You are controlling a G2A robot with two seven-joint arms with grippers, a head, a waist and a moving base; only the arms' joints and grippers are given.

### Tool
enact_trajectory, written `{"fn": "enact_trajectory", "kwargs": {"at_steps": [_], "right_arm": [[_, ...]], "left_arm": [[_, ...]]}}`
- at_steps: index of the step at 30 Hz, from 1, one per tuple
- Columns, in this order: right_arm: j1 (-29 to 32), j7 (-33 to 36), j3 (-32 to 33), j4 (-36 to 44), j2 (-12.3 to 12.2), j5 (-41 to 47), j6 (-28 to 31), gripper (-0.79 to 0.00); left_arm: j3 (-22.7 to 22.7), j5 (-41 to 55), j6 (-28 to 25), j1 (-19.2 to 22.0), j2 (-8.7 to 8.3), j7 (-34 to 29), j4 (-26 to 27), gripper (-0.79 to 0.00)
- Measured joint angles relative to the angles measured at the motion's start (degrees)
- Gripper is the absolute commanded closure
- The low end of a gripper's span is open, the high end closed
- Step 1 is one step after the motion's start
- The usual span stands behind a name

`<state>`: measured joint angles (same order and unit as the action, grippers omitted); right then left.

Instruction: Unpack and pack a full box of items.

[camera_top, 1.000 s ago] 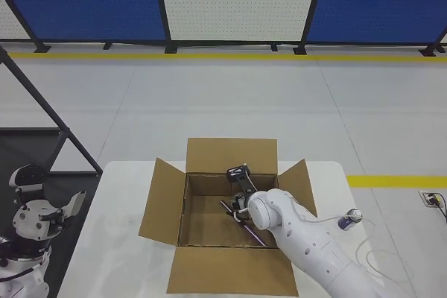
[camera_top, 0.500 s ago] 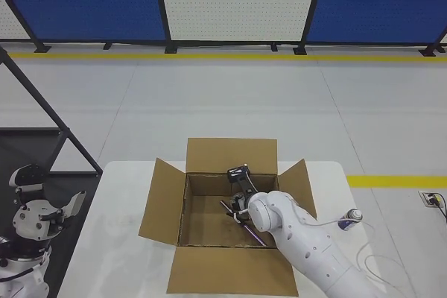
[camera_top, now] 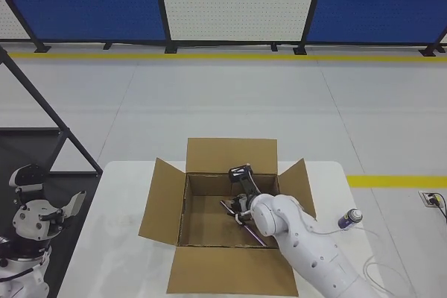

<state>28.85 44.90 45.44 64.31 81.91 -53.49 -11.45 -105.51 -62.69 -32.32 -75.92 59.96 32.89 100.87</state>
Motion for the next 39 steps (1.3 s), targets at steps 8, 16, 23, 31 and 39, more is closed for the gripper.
{"fn": "enact_trajectory", "kwargs": {"at_steps": [8,16,23,31,39], "right_arm": [[15.7,4.1,10.1,28.0,-5.5,-10.8,8.0,-0.785],[32.5,-1.5,21.6,51.9,-8.8,-15.6,16.5,-0.785],[48.5,-17.3,34.1,64.8,-10.2,-13.9,18.9,-0.785],[61.6,-27.9,51.6,65.7,-10.5,-0.6,16.1,-0.785],[57.9,-20.7,58.6,55.0,-10.7,7.5,8.3,-0.785]], "left_arm": [[0.0,0.0,0.0,0.0,0.00,0.0,0.0,-0.785],[0.0,0.0,0.0,0.0,0.00,0.0,0.0,-0.785],[0.0,0.0,0.0,0.0,0.00,0.0,0.0,-0.785],[0.0,0.0,0.0,0.0,0.00,0.0,0.0,-0.785],[0.0,0.0,0.0,0.0,0.00,0.0,0.0,-0.785]]}}
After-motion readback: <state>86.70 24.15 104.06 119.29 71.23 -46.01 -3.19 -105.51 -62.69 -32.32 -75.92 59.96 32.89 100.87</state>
